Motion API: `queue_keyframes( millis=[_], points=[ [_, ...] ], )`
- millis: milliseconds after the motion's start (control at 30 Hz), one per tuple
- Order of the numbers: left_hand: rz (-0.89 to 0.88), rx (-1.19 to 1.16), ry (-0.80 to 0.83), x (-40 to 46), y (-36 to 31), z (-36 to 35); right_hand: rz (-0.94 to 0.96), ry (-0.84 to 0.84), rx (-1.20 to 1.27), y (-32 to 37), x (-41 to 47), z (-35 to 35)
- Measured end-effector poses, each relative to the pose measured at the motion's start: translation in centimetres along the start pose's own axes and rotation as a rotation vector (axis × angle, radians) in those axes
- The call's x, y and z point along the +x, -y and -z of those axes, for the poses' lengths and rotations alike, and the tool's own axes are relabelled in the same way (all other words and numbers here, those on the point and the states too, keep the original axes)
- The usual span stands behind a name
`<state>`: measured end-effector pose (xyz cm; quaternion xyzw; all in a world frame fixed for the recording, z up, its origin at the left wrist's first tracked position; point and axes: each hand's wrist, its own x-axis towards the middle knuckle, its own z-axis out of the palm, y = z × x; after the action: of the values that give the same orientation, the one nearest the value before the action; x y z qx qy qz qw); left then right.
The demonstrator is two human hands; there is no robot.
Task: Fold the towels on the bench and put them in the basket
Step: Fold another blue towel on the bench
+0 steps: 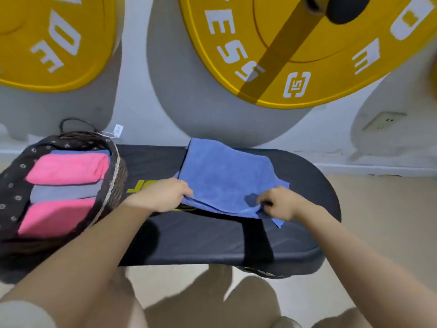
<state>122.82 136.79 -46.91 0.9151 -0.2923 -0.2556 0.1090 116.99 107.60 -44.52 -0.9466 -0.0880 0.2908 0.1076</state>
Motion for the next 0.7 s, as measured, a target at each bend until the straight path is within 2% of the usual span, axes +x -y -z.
queue_keyframes(
  millis=[67,133,233,267,300,400,467,533,600,700],
  points=[
    [0.095,0.060,0.193,-0.1,-0.2,-2.3,-0.038,0.240,0.037,0.4,1.1,-1.9],
    [0.144,0.028,0.312,-0.5,-0.7,-3.9,-0.077,0.467,0.059,1.3,2.0,-2.8],
    [0.189,-0.240,0.378,-1.9,-0.7,-5.6,-0.133,0.658,0.057,3.3,3.3,-3.2],
    [0.231,-0.357,0.323,-2.5,-0.6,-5.9,-0.112,0.635,0.088,4.3,3.9,-3.2],
    [0.273,-0.433,0.201,-2.8,-0.1,-6.3,-0.060,0.539,0.111,5.1,4.8,-3.4],
    [0.430,-0.357,-0.302,-2.8,2.2,-7.7,0.098,0.005,0.142,7.9,8.4,-4.1],
    [0.546,-0.359,-0.461,-2.7,3.6,-8.2,0.161,-0.242,0.195,9.9,11.1,-4.7],
    [0.642,-0.262,-0.408,-2.5,4.4,-8.6,0.226,-0.324,0.236,11.9,12.9,-5.3],
    [0.699,-0.140,-0.292,-2.4,4.7,-9.2,0.329,-0.303,0.198,13.8,13.7,-6.0],
    [0.684,-0.045,-0.258,-2.1,5.0,-10.1,0.435,-0.234,-0.006,15.9,14.3,-7.4]
  ],
)
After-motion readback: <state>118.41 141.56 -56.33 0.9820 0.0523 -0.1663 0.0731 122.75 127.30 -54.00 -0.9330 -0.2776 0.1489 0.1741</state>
